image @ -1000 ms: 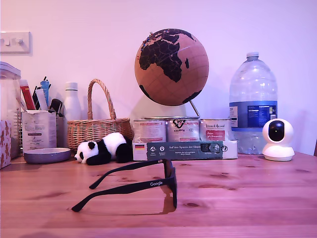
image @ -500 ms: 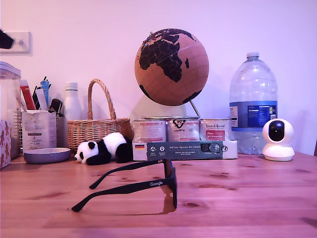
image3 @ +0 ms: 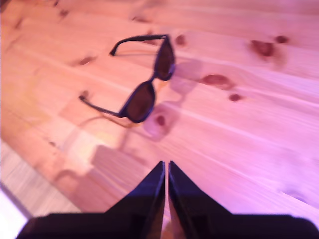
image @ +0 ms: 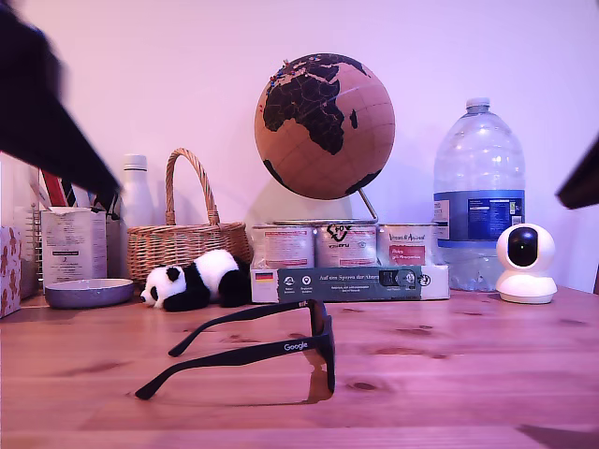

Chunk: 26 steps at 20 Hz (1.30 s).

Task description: Pick up the sunglasses and close them, then place them back on the table

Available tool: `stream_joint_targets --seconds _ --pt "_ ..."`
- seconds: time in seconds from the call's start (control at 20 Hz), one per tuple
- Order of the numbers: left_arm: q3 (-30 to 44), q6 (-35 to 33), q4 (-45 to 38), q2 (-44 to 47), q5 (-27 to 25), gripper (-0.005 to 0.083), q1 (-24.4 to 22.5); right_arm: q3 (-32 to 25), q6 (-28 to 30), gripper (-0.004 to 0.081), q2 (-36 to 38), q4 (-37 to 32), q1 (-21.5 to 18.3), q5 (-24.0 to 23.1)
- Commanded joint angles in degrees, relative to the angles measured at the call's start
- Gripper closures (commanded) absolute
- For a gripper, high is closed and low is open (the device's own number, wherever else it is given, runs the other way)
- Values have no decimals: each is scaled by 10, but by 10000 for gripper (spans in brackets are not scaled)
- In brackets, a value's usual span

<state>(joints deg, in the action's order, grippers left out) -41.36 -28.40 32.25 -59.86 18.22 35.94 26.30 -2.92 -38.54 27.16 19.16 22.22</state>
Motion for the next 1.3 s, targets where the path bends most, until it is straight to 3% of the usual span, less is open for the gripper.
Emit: stream_joint_targets --seconds 0.0,0.1,0.25,0.4,0.65,0.7,0.8,0.95,1.05,1.25 --pt "-21 -8 -5 -35 -5 796 13 15 4 781 -17 -2 9 4" --pt "-43 -11 -5 -75 -26 796 31 31 -4 781 -41 -2 16 5" --pt "-68 -10 0 -118 -57 796 49 75 -88 780 -87 9 18 23" --pt "-89 -12 -5 -144 -59 796 61 146 -127 773 -157 61 18 33" --pt "-102 -20 -47 -155 -59 786 65 248 -123 770 -273 139 26 21" --pt "-113 2 -50 -166 -59 779 65 257 -120 770 -286 151 26 11" --pt "-144 109 -51 -198 -59 723 65 263 -116 770 -296 164 26 -11" --pt "-208 266 -57 -246 -59 562 68 263 -100 770 -297 181 26 -57" --pt "-252 382 -57 -274 -56 554 78 263 -86 770 -297 193 24 -81" --pt "-308 526 -42 -321 -55 488 84 263 -71 769 -297 211 24 -119"
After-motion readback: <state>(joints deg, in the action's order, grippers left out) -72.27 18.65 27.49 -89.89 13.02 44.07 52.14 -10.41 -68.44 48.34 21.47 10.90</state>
